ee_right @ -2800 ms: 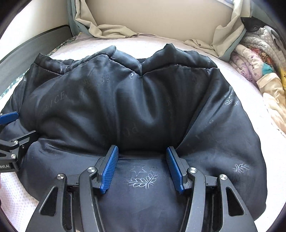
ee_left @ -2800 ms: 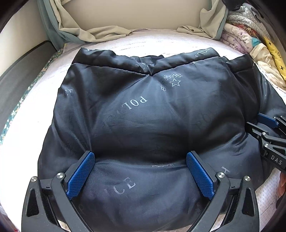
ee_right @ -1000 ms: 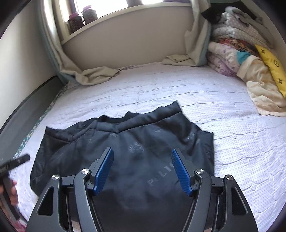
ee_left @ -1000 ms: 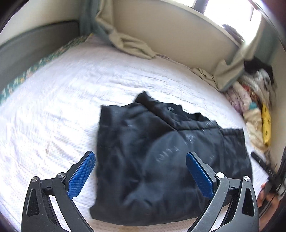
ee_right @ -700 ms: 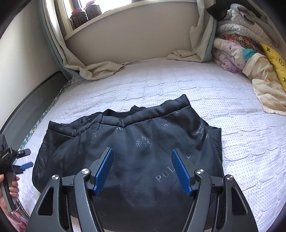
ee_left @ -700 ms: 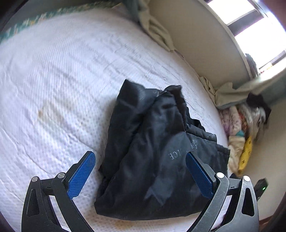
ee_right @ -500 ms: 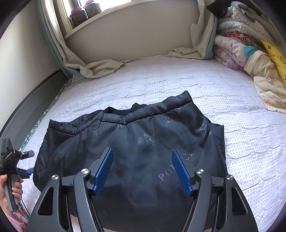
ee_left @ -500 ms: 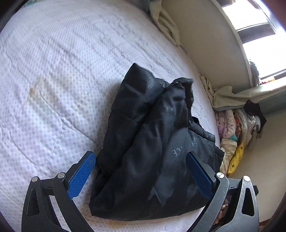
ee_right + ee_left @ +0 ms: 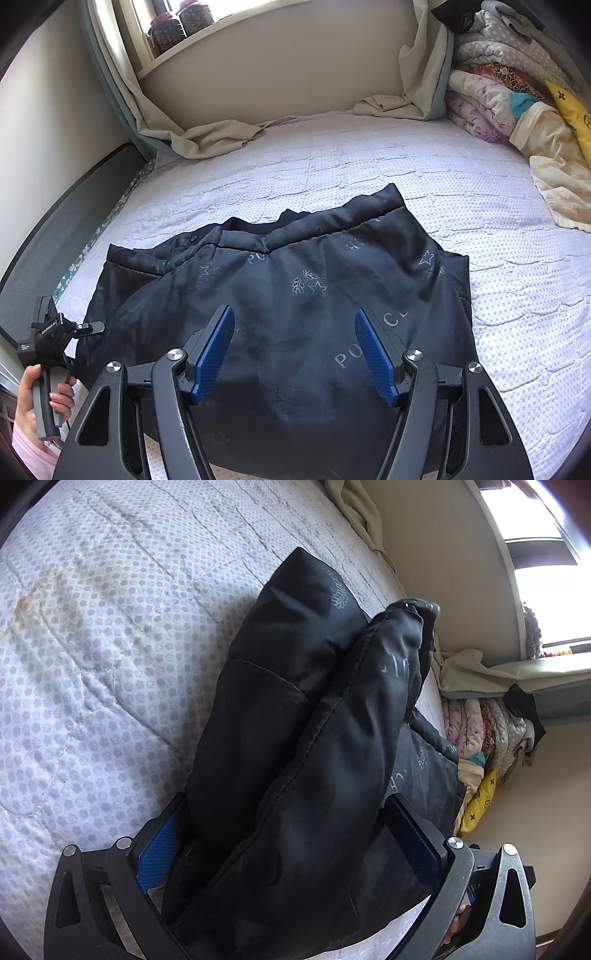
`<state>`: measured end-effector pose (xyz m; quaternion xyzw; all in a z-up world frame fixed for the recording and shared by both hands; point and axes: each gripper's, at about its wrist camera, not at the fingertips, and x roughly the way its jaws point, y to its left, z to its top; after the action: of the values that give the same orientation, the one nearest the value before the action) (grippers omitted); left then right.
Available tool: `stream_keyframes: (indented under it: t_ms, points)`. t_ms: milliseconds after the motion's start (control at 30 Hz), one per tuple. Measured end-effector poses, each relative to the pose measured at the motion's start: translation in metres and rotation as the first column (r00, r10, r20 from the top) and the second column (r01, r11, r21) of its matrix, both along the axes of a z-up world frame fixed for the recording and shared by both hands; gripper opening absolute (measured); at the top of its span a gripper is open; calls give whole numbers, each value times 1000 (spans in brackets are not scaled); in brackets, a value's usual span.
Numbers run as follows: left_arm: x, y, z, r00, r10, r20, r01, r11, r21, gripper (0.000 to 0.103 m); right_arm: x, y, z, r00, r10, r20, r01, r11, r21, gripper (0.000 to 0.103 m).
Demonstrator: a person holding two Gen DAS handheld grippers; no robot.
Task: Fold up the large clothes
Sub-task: 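Grasp the folded jacket's side with the left tool and lift it inward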
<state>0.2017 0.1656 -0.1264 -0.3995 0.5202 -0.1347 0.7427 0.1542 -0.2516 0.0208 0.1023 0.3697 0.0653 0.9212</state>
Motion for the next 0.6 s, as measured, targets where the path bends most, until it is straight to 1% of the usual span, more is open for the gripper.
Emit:
stream_keyframes:
  t_ms: [67, 133, 167, 300, 333, 400, 500, 567, 600]
  points:
    - [1, -6, 2, 1000, -12, 7, 12, 1000, 21, 102, 1, 2, -1, 1000, 8, -7, -8, 1000, 9, 67]
    - [1, -12, 5, 1000, -27, 14, 27, 998, 57, 98, 2, 4, -3, 1000, 18, -15, -17, 1000, 18, 67]
    - [1, -15, 6, 999, -32, 15, 31, 997, 65, 92, 2, 6, -3, 1000, 23, -18, -23, 1000, 20, 67]
    - [2, -18, 7, 1000, -25, 17, 24, 999, 41, 75, 2, 16, -5, 998, 52, -23, -52, 999, 10, 67]
    - [2, -19, 7, 999, -25, 20, 24, 999, 36, 73, 2, 18, -6, 998, 59, -23, -59, 998, 8, 67]
    - [0, -17, 7, 999, -30, 30, 29, 999, 35, 65, 2, 24, -7, 997, 76, -26, -76, 997, 2, 67]
    - [0, -21, 12, 998, -33, 44, 32, 999, 39, 58, 2, 34, -9, 994, 105, -26, -105, 994, -16, 66]
    - [-1, -20, 15, 998, -30, 49, 28, 999, 33, 56, 2, 42, -9, 992, 124, -22, -125, 991, -41, 66]
    - [-1, -20, 16, 998, -29, 54, 28, 999, 34, 54, 2, 49, -10, 990, 139, -16, -140, 988, -66, 64]
